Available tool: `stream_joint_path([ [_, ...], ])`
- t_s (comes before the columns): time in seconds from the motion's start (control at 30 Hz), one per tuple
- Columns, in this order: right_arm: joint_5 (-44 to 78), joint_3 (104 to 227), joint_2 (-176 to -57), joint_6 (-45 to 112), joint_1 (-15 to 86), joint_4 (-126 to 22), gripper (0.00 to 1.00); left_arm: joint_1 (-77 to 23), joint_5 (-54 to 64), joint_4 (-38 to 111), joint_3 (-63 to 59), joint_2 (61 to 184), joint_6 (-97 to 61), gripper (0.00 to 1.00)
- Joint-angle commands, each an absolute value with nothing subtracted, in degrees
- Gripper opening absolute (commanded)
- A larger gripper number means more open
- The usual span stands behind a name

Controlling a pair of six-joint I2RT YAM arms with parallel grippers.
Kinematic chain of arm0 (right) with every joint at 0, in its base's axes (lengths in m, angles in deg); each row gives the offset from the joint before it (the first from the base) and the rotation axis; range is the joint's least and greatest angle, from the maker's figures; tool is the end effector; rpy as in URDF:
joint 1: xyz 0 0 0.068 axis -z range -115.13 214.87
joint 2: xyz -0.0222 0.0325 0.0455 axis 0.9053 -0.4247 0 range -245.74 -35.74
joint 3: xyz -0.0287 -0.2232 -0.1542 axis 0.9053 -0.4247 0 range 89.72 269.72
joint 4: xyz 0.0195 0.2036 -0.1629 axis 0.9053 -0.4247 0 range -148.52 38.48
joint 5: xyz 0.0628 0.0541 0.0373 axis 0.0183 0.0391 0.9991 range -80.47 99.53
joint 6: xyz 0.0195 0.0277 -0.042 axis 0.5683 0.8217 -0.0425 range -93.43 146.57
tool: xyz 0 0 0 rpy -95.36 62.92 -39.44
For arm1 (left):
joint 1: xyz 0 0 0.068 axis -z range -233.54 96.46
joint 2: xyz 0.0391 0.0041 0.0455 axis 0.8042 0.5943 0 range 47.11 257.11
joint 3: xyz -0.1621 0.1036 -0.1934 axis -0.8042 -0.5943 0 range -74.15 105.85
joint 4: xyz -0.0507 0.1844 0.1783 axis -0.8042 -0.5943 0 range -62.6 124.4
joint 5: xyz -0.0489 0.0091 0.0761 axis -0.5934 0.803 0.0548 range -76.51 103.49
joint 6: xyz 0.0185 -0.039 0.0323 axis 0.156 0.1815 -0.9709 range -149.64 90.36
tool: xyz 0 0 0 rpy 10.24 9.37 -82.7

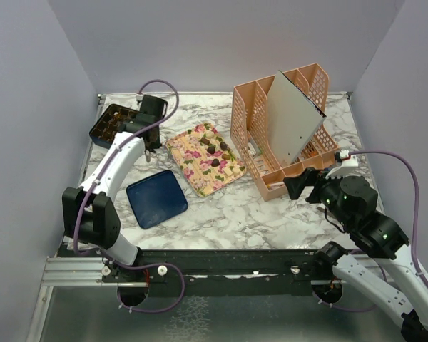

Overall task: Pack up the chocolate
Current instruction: Place the fake chocolate in the packing box.

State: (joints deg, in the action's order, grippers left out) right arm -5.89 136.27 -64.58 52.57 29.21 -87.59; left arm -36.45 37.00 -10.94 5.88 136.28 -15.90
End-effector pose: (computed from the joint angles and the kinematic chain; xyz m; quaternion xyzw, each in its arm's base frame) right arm 0.0922 0.0545 0.3384 0.0106 0.8073 0.2038 0.5537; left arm 0.3191 -0.0833 0.3110 -0.0348 0.9338 0.1077 0.3394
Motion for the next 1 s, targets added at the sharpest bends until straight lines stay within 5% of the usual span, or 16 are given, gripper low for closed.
stream_joint_path([
  [0.0, -4.9, 135.4, -64.1, 52.1, 29.1, -86.8, 0.99, -42.9, 35.9, -8.4, 7.3, 134.7, -17.2, 0.29],
  [0.97, -6.0, 135.2, -63.3, 52.0, 29.1, -87.4, 0.99, -53.0, 33.4, -1.7, 8.1, 144.6, -18.0, 0.31],
])
